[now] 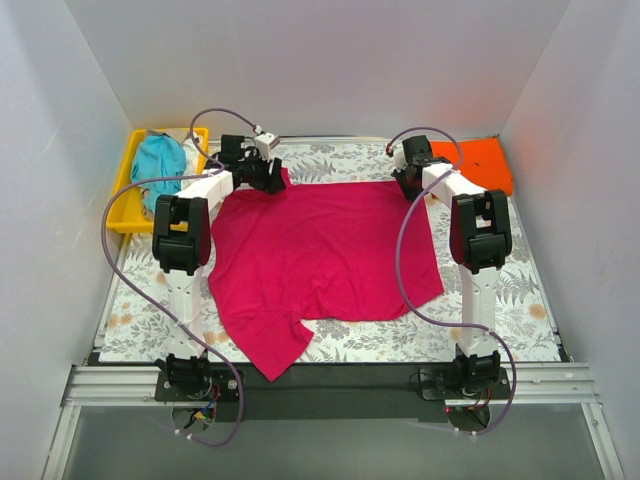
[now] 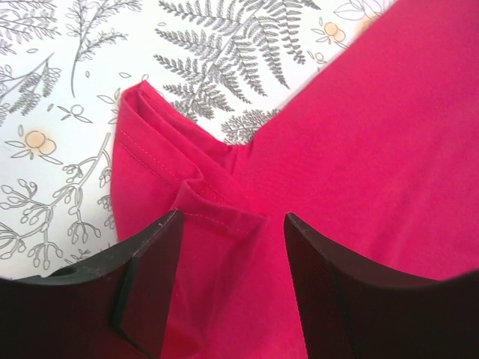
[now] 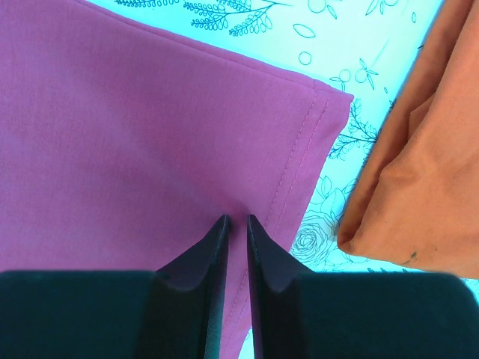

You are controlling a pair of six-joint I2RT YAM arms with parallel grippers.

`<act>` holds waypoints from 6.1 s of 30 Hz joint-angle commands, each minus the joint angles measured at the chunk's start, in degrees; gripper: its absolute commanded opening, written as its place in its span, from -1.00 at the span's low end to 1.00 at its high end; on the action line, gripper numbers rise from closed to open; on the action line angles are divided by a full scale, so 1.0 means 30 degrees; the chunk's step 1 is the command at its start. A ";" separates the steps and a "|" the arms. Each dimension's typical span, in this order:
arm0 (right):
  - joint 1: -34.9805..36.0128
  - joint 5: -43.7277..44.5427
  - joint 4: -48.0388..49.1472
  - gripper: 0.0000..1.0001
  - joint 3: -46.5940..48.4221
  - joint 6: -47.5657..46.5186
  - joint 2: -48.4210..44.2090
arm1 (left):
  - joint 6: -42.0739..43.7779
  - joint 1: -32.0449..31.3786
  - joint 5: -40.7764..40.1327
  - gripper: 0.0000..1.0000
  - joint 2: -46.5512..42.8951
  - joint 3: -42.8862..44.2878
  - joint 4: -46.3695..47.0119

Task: Fold and stack the t-shirts
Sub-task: Fold the tshirt

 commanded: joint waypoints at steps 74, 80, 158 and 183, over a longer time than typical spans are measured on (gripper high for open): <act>-0.0019 -0.6199 -0.6610 -0.47 -1.2430 -0.5226 -1.1795 | 0.0621 0.2143 -0.3819 -0.32 -1.2002 -1.1535 -0.7198; -0.0048 -0.6519 -0.7224 -0.41 -1.3134 -0.5081 -1.2264 | 0.0299 0.2143 -0.3761 -0.32 -1.2707 -1.3500 -0.6788; -0.1308 -0.4028 -1.0742 0.19 -1.5482 -0.6691 -1.7919 | 0.7527 0.2085 -0.0745 -0.35 -1.9473 -1.5288 -1.3608; -0.1250 -0.3326 -0.9333 -0.33 -1.8206 -0.8444 -1.5250 | 1.0695 -0.5854 -0.6048 -0.75 -2.0498 -2.0742 -1.5218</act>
